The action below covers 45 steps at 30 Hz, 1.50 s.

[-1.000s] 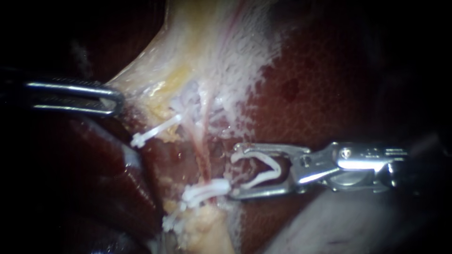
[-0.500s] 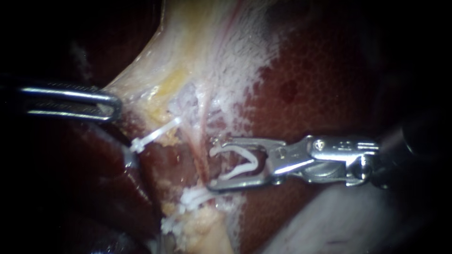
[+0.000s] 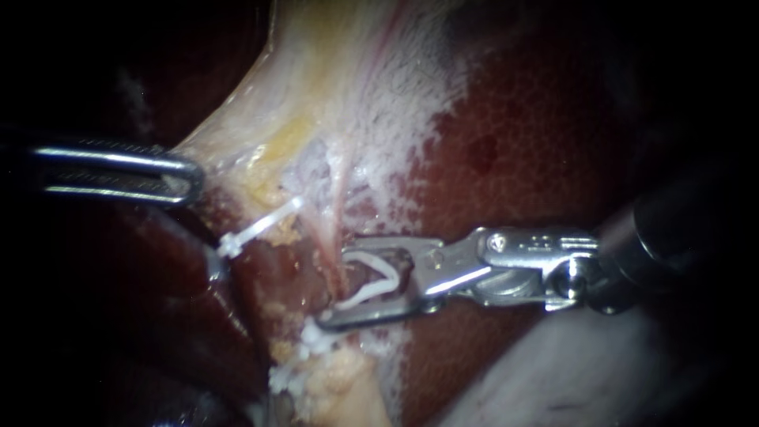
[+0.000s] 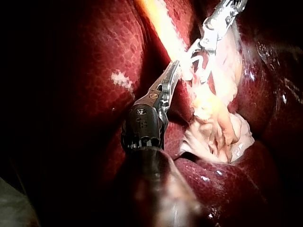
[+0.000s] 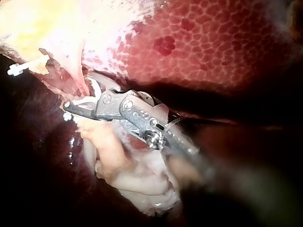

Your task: Clipping third clip right tube

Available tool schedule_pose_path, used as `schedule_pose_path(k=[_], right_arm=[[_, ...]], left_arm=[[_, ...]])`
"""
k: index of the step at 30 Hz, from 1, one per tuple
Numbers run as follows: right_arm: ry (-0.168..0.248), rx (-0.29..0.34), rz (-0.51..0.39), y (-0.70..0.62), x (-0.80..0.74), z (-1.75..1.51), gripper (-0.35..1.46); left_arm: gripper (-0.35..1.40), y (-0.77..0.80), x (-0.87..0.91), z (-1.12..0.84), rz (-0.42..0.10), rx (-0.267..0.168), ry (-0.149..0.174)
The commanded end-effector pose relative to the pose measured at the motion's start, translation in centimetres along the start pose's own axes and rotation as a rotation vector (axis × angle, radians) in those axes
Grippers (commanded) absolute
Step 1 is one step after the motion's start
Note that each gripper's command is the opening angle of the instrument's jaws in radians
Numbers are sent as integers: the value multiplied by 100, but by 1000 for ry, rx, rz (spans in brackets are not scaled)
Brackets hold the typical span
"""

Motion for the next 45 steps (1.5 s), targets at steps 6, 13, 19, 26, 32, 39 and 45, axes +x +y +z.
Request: schedule_pose_path(k=[6,13,19,26,32,39,45], right_arm=[[1,-3,2,1,2,1,46],[2,-9,4,2,5,1,41],[5,-15,35,2,7,-1,23],[7,-16,89,1,7,-9,-19],[6,-14,94,1,5,-11,-29],[6,-14,93,1,4,-10,-28],[6,-14,99,1,4,-10,-27]], left_arm=[[-35,0,0,1,-1,-1,1],[-35,0,0,1,-1,-2,1],[-35,0,0,2,-1,-2,0],[-35,0,0,2,-1,-2,0],[-35,0,0,2,-1,-2,0],[-35,0,0,2,-1,-2,0],[-35,0,0,3,-1,-2,0]])
